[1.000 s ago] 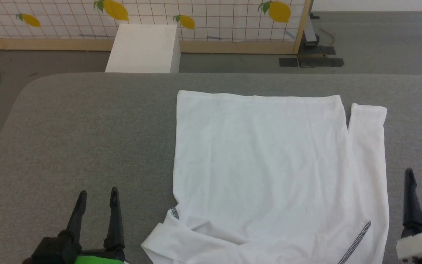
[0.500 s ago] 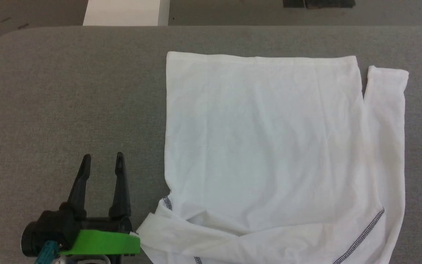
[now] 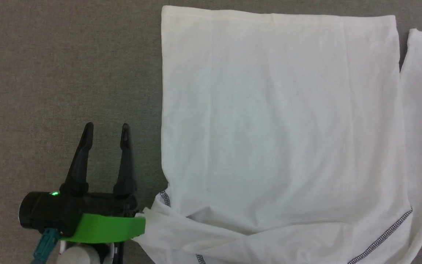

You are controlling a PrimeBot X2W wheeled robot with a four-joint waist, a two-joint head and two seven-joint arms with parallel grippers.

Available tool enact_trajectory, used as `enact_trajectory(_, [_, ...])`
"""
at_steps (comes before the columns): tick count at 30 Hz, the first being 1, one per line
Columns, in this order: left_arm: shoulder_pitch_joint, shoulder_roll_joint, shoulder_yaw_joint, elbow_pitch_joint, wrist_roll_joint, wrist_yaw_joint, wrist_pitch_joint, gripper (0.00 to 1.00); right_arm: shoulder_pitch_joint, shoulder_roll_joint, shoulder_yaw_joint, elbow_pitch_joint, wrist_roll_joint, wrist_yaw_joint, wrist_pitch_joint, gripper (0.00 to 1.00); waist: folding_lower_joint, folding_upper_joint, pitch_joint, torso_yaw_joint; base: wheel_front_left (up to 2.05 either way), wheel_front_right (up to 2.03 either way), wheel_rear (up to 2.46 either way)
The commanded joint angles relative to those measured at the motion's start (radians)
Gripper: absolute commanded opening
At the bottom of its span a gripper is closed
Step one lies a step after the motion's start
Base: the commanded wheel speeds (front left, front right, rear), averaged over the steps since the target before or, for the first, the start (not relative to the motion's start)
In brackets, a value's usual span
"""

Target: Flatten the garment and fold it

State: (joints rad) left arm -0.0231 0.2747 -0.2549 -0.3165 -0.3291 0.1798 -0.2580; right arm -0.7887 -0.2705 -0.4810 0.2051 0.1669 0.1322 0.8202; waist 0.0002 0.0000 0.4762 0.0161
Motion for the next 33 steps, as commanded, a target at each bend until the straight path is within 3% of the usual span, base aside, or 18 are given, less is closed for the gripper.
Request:
enact_trajectory(1, [-0.022, -0.001, -0.004, -0.007, 0.014, -0.005, -0.003, 1.0, -0.028, 0.001, -0.014, 0.017, -0.025, -0.002, 0.011, 1.0, -0.0002, 0.0, 0.051, 0.03, 0.0, 0.0, 0.0])
enact_trajectory(17, [-0.055, -0.007, -0.027, -0.002, 0.015, -0.008, 0.001, 1.0, -0.071, 0.053, -0.138, 0.116, -0.156, -0.002, 0.082, 1.0, -0.0002, 0.0, 0.12, 0.079, 0.0, 0.0, 0.0])
enact_trajectory(18, [-0.056, -0.006, -0.026, 0.0, 0.014, -0.008, 0.001, 1.0, -0.072, 0.056, -0.14, 0.116, -0.16, -0.002, 0.086, 0.5, -0.0002, 0.0, 0.12, 0.079, 0.0, 0.0, 0.0])
enact_trajectory(19, [-0.057, -0.006, -0.025, 0.002, 0.013, -0.008, 0.001, 1.0, -0.073, 0.057, -0.141, 0.117, -0.163, -0.002, 0.086, 0.43, -0.0002, 0.0, 0.119, 0.079, 0.0, 0.0, 0.0])
enact_trajectory(20, [-0.058, -0.005, -0.024, 0.005, 0.012, -0.008, 0.001, 1.0, -0.074, 0.057, -0.143, 0.114, -0.167, -0.002, 0.081, 0.13, -0.0002, 0.0, 0.115, 0.078, 0.0, 0.0, 0.0])
enact_trajectory(21, [-0.058, -0.004, -0.023, 0.008, 0.012, -0.007, 0.001, 1.0, -0.075, 0.058, -0.146, 0.113, -0.169, -0.002, 0.076, 0.0, -0.0002, 0.0, 0.112, 0.077, 0.0, 0.0, 0.0])
enact_trajectory(33, [-0.045, -0.004, -0.023, 0.05, -0.005, -0.01, 0.001, 1.0, -0.03, 0.045, -0.167, 0.121, -0.17, -0.002, -0.036, 0.0, -0.0002, 0.0, -0.015, 0.052, 0.0, 0.0, 0.0])
